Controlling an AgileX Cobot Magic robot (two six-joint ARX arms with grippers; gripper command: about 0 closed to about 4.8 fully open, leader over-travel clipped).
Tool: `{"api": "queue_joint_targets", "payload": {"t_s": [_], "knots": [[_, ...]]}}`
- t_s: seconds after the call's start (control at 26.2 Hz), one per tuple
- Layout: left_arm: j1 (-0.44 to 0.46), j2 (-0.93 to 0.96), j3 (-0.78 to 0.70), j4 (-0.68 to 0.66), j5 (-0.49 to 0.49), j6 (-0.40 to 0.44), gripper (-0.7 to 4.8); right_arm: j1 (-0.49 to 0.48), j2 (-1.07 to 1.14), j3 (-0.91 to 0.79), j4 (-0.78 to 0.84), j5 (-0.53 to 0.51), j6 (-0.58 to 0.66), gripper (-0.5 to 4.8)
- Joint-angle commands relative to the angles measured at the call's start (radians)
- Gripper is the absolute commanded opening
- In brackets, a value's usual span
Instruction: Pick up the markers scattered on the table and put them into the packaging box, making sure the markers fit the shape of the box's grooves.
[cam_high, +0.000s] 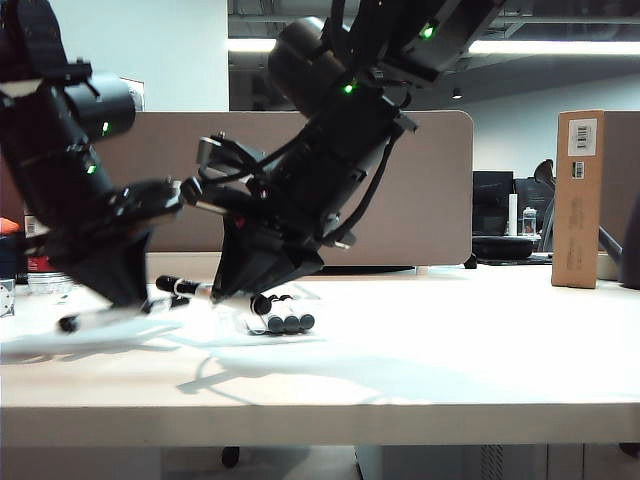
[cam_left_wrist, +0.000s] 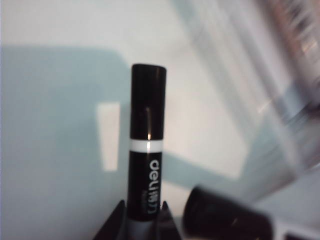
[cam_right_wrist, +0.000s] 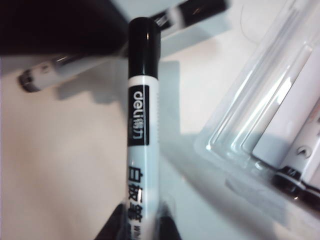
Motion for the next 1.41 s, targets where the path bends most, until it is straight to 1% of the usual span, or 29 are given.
{"api": "queue_joint_targets", "payload": {"t_s": [0.04,0.08,0.15,0.34,0.46,0.61,0.72,0.8,0.88,0.99,1.14,1.26,1.33,1.41], "knots": [[0.002,-0.007,0.031,0.064,0.114,-0.107,-0.06,-0.026,-0.036,0.002,0.053,0.023,0.053,-0.02],[0.002,-0.007,0.034,0.111,0.153,-0.167,-0.06,-0.044,-0.037,0.002,0.077,0.026,0.093,-0.02],[0.002,-0.007,0.033,0.151,0.184,-0.228,-0.06,-0.076,-0.037,0.002,0.100,0.025,0.145,-0.02],[0.002,-0.006,0.033,0.284,0.247,-0.385,-0.06,-0.130,-0.036,0.001,0.150,0.027,0.217,-0.02],[0.002,-0.004,0.033,0.375,0.243,-0.480,-0.06,-0.155,-0.036,0.001,0.195,0.026,0.295,-0.02],[0.000,0.018,0.033,0.492,0.235,-0.619,-0.06,-0.159,-0.023,0.002,0.266,0.026,0.373,-0.02],[-0.006,0.041,0.033,0.537,0.238,-0.691,-0.06,-0.159,-0.006,0.002,0.288,0.027,0.440,-0.03],[-0.013,0.073,0.031,0.546,0.227,-0.724,-0.06,-0.159,0.030,0.002,0.314,0.022,0.512,-0.03],[-0.024,0.087,0.031,0.546,0.228,-0.736,-0.06,-0.159,0.050,0.002,0.343,0.017,0.549,-0.02],[-0.035,0.106,0.031,0.546,0.224,-0.763,-0.05,-0.154,0.080,0.002,0.386,-0.006,0.575,-0.02],[-0.037,0.108,0.031,0.541,0.215,-0.760,0.03,-0.154,0.083,0.001,0.389,-0.011,0.592,-0.02],[-0.037,0.108,0.031,0.535,0.215,-0.760,0.66,-0.155,0.083,0.001,0.388,-0.012,0.592,-0.03],[-0.037,0.108,0.031,0.520,0.208,-0.760,0.84,-0.155,0.083,0.001,0.389,-0.013,0.592,-0.03],[-0.037,0.108,0.031,0.510,0.205,-0.758,0.85,-0.154,0.083,0.001,0.389,-0.014,0.594,-0.02]]}}
